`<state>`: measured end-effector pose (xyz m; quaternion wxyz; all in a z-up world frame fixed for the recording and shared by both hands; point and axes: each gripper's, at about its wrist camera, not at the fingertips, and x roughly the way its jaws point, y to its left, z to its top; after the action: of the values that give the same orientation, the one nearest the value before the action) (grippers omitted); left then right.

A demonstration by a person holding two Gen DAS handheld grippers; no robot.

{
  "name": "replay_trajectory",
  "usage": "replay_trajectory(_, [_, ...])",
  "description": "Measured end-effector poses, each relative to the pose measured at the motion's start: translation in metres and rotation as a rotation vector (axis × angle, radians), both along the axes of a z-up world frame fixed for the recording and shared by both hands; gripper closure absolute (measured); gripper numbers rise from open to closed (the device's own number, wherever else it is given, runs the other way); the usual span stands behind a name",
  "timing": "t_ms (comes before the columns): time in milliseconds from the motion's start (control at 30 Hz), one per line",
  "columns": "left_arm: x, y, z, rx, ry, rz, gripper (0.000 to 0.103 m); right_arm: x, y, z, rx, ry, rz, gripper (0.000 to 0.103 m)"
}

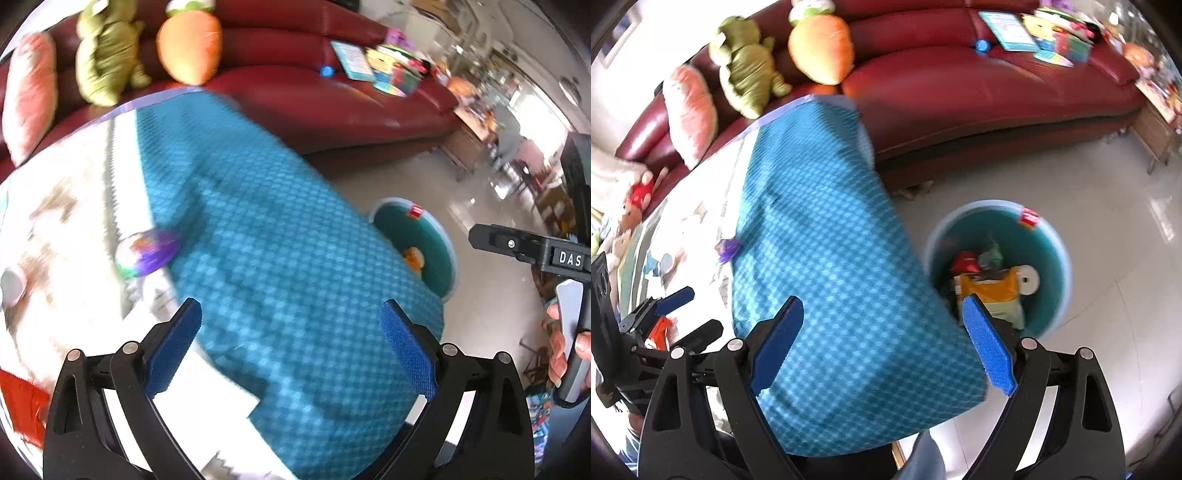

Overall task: Collect trash
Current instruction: 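Move both open tools back over the table, then grasp the red wrapper with the left tool while the right tool pinches the white napkin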

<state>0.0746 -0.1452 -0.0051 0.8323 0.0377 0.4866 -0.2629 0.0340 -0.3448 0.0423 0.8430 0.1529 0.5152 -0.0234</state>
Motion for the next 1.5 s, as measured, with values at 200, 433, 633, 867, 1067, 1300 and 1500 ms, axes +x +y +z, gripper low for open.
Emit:
replay_trajectory(200, [-0.005, 0.075, -0.003, -0.017, 0.002, 0.111, 0.006, 0.015, 0.068, 0.0, -0.025, 0.024, 0.126, 0.019])
replay_trajectory(433, [-0.016, 0.163, -0.012, -0.018, 0.008, 0.246, 0.006, 0.031, 0.164, -0.02, -0.034, 0.069, 0.309, 0.019])
replay_trajectory(633, [-0.03, 0.223, -0.01, 0.045, -0.033, 0.31, 0.006, 0.037, 0.224, -0.043, -0.037, 0.125, 0.42, 0.019])
replay_trajectory(867, [-0.033, 0.288, -0.021, 0.095, -0.05, 0.392, 0.006, 0.043, 0.267, -0.061, -0.054, 0.176, 0.484, 0.019])
replay_trajectory(1067, [-0.018, 0.308, -0.052, 0.083, 0.027, 0.405, 0.006, 0.052, 0.282, -0.071, -0.084, 0.194, 0.502, 0.019])
replay_trajectory(1300, [-0.011, 0.298, -0.068, 0.029, 0.053, 0.368, 0.007, 0.063, 0.28, -0.082, -0.073, 0.212, 0.472, 0.019])
replay_trajectory(1500, [-0.012, 0.291, -0.066, 0.011, 0.046, 0.346, 0.047, 0.067, 0.294, -0.095, -0.08, 0.224, 0.485, 0.019])
